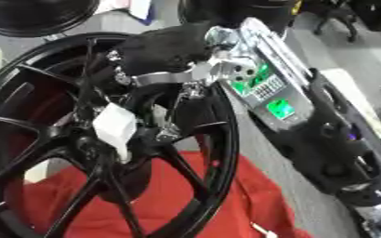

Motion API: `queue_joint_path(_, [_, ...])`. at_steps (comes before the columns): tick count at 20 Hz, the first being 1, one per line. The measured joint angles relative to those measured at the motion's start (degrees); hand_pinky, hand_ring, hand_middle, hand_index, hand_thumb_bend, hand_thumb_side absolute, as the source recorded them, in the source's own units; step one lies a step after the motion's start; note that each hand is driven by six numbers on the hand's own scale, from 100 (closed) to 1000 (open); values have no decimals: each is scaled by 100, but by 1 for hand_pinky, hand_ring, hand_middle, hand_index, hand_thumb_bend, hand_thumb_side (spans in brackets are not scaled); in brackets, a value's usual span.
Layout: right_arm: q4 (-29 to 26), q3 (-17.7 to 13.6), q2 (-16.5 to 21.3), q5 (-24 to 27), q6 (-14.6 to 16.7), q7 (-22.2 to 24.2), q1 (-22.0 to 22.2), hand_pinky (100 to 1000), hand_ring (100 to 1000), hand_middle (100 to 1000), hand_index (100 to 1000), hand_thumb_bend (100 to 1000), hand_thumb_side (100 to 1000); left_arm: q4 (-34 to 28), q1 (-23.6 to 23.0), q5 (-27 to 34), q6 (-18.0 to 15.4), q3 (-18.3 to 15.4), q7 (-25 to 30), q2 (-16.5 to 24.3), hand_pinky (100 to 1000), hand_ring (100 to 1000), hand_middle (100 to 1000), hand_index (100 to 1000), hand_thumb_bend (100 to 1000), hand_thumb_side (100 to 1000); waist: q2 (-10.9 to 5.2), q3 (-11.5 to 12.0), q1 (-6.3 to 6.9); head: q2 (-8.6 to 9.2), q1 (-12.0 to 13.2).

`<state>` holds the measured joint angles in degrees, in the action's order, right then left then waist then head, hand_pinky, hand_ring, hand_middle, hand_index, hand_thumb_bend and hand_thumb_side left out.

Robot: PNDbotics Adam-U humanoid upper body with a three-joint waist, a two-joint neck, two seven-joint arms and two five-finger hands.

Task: Pull the pin out of the wheel hub.

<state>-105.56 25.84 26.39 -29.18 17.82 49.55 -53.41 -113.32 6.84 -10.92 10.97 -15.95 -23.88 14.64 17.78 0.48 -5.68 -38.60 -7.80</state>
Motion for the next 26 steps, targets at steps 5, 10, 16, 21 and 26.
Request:
queue_joint_path(5, [73, 34, -33, -36, 11, -4, -31, 863, 883, 813, 884, 440, 100, 10, 20, -2, 1, 8, 24, -1, 737, 609, 541, 665, 100, 801, 30, 34, -16, -3, -89])
queue_joint_path(10, [128, 77, -44, -99, 26, -19, -85, 859, 877, 804, 878, 429, 100, 31, 22, -16, 1, 16, 46, -2, 738, 609, 541, 665, 100, 802, 45, 63, -82, -8, -157])
queue_joint_path(16, [197, 139, -73, -212, 51, -43, -99, 852, 860, 776, 856, 414, 100, 33, 25, -24, 10, 16, 59, -2, 739, 609, 542, 666, 100, 802, 62, 74, -131, -8, -230])
queue_joint_path(21, [260, 189, -90, -268, 72, -65, -99, 850, 854, 766, 845, 426, 100, 33, 30, -25, 12, 16, 61, -2, 740, 609, 542, 666, 100, 799, 67, 80, -155, -8, -244])
queue_joint_path(26, [343, 249, -94, -343, 101, -93, -93, 850, 844, 754, 834, 399, 100, 33, 41, -25, 14, 16, 64, -2, 741, 609, 542, 666, 100, 803, 96, 92, -159, -7, -245])
